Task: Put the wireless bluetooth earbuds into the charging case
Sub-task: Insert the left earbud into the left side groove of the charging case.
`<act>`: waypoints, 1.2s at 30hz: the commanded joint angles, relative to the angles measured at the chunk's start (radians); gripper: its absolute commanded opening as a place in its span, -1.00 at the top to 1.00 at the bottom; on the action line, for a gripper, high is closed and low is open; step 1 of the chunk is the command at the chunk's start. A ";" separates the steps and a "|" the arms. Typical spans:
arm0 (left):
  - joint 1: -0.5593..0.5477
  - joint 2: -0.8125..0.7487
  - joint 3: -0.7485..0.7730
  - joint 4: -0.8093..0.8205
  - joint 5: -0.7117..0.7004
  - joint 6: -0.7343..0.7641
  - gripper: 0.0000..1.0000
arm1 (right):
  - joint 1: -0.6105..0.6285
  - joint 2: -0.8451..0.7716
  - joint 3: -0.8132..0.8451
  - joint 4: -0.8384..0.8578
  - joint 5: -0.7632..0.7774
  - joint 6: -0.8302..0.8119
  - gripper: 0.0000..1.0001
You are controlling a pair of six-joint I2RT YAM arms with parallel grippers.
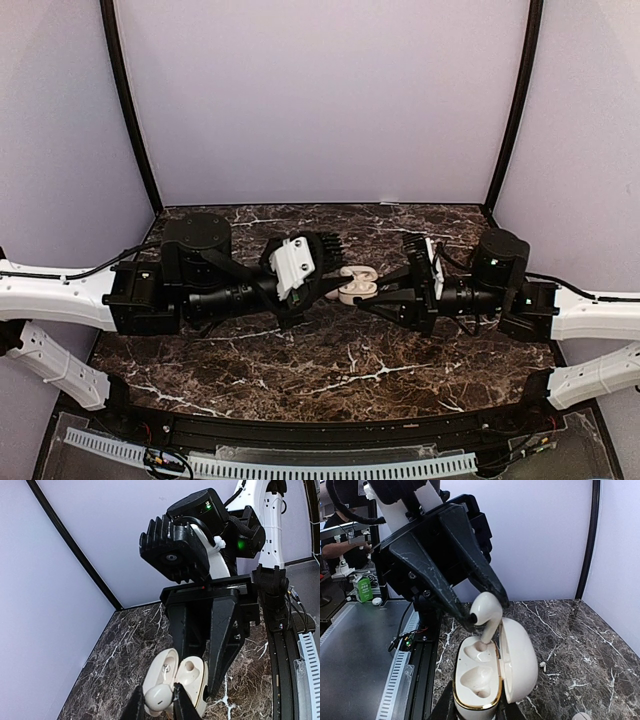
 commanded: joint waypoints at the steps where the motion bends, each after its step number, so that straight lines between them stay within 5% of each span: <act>1: -0.006 -0.018 -0.012 0.000 -0.001 -0.004 0.81 | -0.012 -0.006 0.028 0.055 -0.022 0.029 1.00; 27: -0.008 0.026 0.015 -0.022 -0.040 -0.011 0.80 | -0.022 -0.019 0.018 0.076 -0.034 0.033 1.00; 36: -0.008 0.002 0.011 -0.023 -0.023 -0.020 0.56 | -0.037 -0.038 0.004 0.096 -0.027 0.041 1.00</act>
